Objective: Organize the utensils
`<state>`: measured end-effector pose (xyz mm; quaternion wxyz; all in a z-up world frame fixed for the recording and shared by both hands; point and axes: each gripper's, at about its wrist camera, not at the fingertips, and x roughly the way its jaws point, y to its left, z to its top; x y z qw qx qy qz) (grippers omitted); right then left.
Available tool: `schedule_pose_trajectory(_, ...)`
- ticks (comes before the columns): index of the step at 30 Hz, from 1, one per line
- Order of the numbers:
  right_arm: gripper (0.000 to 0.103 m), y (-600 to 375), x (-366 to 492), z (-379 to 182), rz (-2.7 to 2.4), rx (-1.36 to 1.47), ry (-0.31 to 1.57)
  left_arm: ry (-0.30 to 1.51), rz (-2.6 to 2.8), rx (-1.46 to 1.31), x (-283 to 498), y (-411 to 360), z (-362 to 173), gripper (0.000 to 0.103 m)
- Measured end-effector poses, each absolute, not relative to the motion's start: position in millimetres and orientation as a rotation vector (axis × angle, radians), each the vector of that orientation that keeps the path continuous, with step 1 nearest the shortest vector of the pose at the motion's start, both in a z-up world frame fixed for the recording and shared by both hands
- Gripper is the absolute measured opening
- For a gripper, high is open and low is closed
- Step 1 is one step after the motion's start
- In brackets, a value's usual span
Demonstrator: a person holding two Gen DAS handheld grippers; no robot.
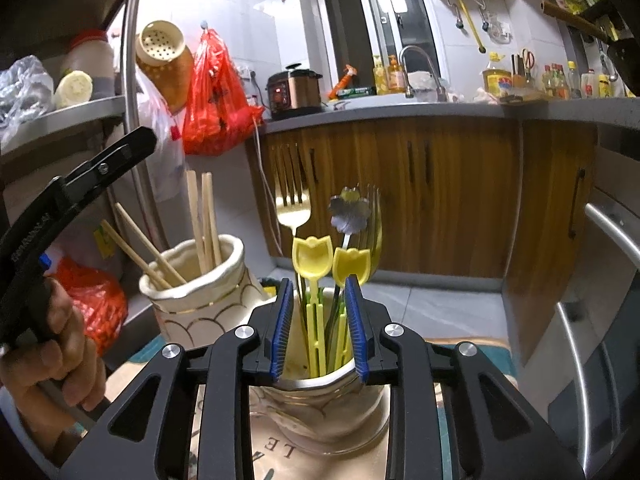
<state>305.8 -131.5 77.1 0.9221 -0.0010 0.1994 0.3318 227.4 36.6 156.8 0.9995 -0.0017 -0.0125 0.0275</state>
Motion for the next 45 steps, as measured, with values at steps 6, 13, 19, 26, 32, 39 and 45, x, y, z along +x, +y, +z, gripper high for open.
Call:
schedule_pose_trajectory(6, 0.033, -137, 295, 80, 0.677, -0.016, 0.399, -0.007, 0.037, -0.052, 205, 55, 162, 0.053)
schedule_pose_trajectory(13, 0.051, -145, 276, 75, 0.671, -0.02, 0.407, 0.037, 0.038, -0.121, 178, 74, 151, 0.081)
schedule_pose_trajectory(19, 0.069, -159, 260, 75, 0.663, 0.012, 0.401, 0.076, 0.021, -0.076, 155, 70, 134, 0.092)
schedule_pose_trajectory(26, 0.083, -171, 236, 68, 0.632, 0.014, 0.376, 0.127, 0.003, -0.083, 147, 59, 117, 0.097)
schedule_pose_trajectory(32, 0.091, -175, 218, 63, 0.59, -0.004, 0.305, 0.124, 0.039, -0.081, 143, 48, 99, 0.097)
schedule_pose_trajectory(39, 0.093, -176, 215, 62, 0.586, 0.001, 0.281, 0.153, 0.023, -0.056, 146, 37, 88, 0.097)
schedule_pose_trajectory(45, 0.093, -170, 210, 54, 0.581, -0.023, 0.269, 0.185, 0.006, -0.056, 150, 35, 83, 0.097)
